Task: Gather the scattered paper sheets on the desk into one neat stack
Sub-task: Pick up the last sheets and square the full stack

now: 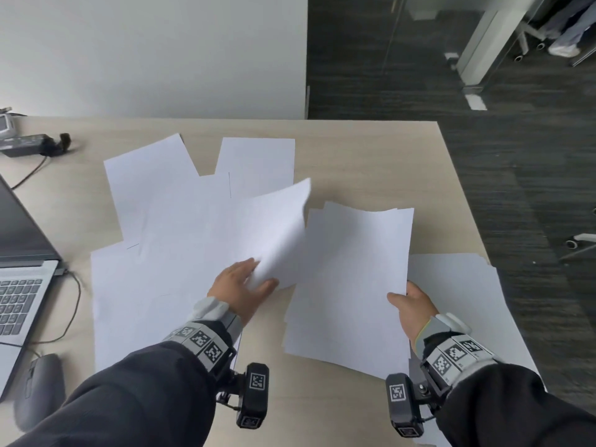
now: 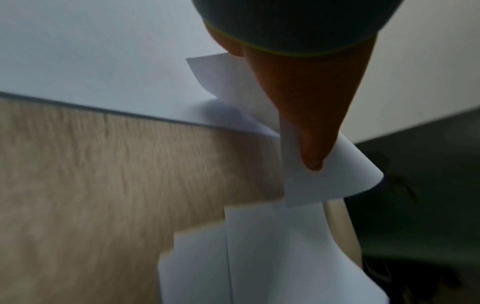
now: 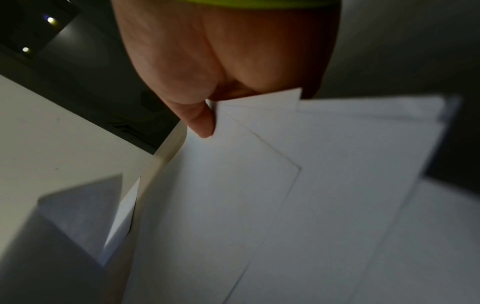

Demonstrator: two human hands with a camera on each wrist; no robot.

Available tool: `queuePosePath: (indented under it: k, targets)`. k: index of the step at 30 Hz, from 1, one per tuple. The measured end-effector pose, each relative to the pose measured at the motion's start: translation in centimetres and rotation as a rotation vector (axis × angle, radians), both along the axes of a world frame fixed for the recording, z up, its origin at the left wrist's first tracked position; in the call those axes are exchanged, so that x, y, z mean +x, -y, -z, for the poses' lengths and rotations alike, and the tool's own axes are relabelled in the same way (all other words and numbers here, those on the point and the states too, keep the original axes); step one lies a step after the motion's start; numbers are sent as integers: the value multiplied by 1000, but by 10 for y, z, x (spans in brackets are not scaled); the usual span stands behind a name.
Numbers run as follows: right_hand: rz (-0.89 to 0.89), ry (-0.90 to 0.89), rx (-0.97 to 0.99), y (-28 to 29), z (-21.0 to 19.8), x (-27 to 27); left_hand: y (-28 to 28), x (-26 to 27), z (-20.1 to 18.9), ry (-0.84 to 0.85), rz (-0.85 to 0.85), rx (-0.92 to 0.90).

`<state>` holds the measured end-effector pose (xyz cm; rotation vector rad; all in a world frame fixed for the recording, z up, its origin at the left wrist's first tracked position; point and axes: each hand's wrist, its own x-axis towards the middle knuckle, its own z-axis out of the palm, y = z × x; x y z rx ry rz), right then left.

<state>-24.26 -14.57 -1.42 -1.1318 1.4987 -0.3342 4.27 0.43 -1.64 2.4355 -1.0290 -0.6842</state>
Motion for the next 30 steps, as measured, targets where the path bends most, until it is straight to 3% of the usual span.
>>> queuePosePath:
  k: [3,7,9,13,19,24,27,30]
  targets:
    - [-17,-17,27,-6,-3,-2,1,-34,-9,8,230,0]
    - [33,-42,60,-13,-8,-5,3,-77,-7,-5,478,133]
    - [107,41,92,-15,-7,-10,0,-95,-2,2,577,208]
    - [-1,68,78,-28,-4,-17,-9,-112,3,42,671,268]
    - [-15,134,8,-34,-4,-27,-6,-97,1,-61,458,152]
    - [-66,95,29,-39,0,-37,-2,-101,-3,-134,444,129]
    - [-105,68,-15,-41,-2,-41,-2,-103,-4,-210,297,44]
    - [-130,94,-66,-43,-9,-48,1,-96,-7,-172,102,-15]
